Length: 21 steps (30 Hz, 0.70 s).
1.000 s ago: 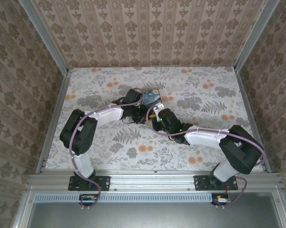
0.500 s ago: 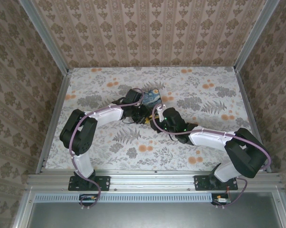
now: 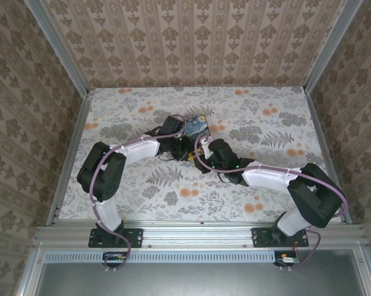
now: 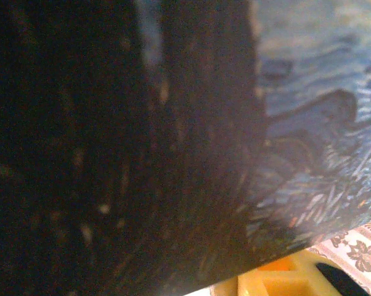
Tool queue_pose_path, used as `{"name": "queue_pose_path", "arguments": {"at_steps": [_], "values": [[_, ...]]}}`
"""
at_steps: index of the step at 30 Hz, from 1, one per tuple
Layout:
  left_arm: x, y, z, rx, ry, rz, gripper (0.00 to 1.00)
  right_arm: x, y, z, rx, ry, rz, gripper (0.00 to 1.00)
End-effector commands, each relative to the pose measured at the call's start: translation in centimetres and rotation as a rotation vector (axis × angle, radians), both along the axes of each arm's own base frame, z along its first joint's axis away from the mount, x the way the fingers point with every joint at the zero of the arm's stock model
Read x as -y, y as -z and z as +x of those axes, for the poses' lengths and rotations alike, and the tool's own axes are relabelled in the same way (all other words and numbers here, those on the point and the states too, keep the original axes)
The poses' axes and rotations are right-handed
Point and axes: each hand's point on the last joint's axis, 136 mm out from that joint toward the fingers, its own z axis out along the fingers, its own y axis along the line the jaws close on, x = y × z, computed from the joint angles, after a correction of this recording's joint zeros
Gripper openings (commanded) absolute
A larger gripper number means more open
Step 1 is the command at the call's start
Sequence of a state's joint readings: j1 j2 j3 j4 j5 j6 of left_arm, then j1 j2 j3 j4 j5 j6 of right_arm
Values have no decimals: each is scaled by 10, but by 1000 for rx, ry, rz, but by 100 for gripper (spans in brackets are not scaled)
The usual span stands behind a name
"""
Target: Unlock a padlock with a key
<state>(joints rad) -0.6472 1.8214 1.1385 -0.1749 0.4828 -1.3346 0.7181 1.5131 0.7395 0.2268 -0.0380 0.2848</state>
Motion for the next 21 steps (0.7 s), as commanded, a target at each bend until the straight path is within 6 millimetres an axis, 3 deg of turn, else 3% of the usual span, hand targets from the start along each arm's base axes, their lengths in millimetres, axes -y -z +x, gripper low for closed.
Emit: {"name": "queue_pose_path", "arguments": {"at_steps": [1,11,21], "values": [[-13,15,-22,-137,-28,32,0,-3,-3,4,-5,3,-8,16],[-12,9,-19,-127,-28,19,0,13,7,10,-68,110,27,7],[-12,5,-21,-119,-29,8,0,26,10,23,-170,289,294,0]]}}
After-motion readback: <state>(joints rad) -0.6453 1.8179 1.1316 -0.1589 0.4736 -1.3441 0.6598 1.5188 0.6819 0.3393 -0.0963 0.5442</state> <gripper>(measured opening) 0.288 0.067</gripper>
